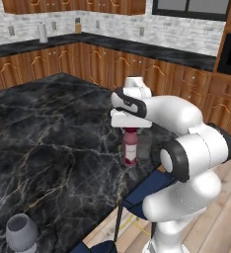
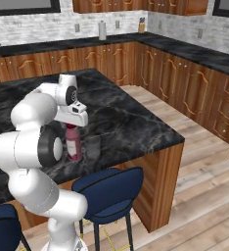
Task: There is a wine glass and glass cup on the dining counter. Place the wine bottle next to the wine glass and the juice bottle next to the glass cup.
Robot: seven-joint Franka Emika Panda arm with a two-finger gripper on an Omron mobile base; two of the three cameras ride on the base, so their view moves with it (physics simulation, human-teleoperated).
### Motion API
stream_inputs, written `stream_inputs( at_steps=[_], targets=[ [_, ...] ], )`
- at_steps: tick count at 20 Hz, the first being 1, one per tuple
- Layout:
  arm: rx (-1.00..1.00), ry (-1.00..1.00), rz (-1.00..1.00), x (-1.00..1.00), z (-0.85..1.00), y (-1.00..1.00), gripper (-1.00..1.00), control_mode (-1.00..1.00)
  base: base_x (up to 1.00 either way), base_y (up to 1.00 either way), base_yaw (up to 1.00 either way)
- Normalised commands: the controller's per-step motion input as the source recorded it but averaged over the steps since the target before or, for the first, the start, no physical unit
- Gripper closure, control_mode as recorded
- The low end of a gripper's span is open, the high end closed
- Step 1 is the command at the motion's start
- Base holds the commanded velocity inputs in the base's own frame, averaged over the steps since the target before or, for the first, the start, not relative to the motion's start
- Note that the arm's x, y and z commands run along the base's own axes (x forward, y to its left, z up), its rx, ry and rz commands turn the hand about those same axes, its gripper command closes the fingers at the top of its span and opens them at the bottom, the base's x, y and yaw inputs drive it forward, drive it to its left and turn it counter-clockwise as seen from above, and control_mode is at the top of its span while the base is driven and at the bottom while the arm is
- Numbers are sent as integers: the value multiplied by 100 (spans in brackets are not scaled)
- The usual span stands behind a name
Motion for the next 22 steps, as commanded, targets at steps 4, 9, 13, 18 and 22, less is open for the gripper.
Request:
stream_inputs(
  at_steps=[4,9,13,18,22],
  targets=[
    [0,0,-6,-18,-27,-10,-100,-100,0,0,0],
    [0,0,-7,-13,-12,-15,-100,-100,0,0,0],
    [0,-2,-1,-2,2,-5,-100,-100,0,0,0],
    [0,-7,0,-9,13,1,-100,-100,0,0,0],
    [0,-12,0,-17,12,8,-100,-100,0,0,0]
  ],
)
